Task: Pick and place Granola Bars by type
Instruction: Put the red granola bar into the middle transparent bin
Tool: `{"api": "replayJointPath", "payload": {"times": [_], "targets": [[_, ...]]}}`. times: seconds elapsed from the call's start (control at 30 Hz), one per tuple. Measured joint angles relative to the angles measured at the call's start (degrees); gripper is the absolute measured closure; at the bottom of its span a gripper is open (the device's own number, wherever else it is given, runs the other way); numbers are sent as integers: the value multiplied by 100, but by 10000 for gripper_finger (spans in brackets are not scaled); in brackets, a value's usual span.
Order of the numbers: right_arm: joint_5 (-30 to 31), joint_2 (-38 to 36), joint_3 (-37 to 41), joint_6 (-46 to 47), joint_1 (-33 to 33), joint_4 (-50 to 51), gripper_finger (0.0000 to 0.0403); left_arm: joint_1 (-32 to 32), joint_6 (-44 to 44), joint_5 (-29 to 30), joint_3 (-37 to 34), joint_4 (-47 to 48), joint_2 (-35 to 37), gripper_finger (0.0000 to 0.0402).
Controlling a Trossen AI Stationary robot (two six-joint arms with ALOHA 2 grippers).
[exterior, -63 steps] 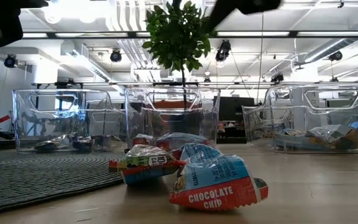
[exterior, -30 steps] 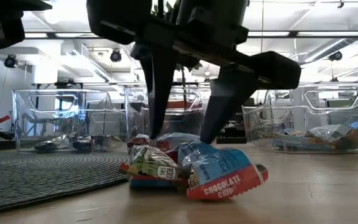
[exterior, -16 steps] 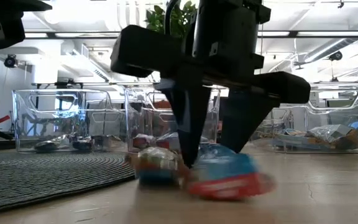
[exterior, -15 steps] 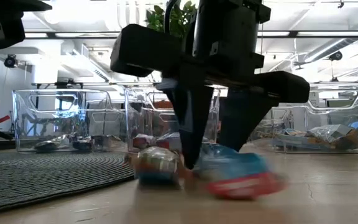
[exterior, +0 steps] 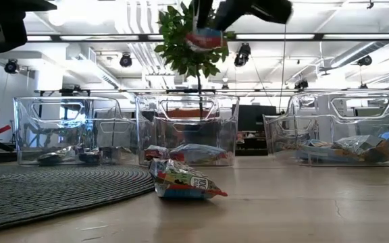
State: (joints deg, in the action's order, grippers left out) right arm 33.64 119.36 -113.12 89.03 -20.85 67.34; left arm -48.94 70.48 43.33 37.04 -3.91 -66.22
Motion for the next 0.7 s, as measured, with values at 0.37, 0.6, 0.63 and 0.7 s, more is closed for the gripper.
{"api": "replayJointPath", "payload": {"times": [0.37, 0.6, 0.63, 0.7], "targets": [[77, -548, 26, -2044, 1738, -376, 297, -1, 7, 0, 0, -16, 0, 186], [-309, -549, 31, -2019, 1667, -312, 214, -3, 55, -4, 0, -42, 0, 186], [-257, -553, 23, -2030, 1550, -329, 206, -3, 55, -4, 0, -42, 0, 186], [-234, -554, 20, -2032, 1263, -412, 192, -3, 55, -3, 0, -40, 0, 186]]}}
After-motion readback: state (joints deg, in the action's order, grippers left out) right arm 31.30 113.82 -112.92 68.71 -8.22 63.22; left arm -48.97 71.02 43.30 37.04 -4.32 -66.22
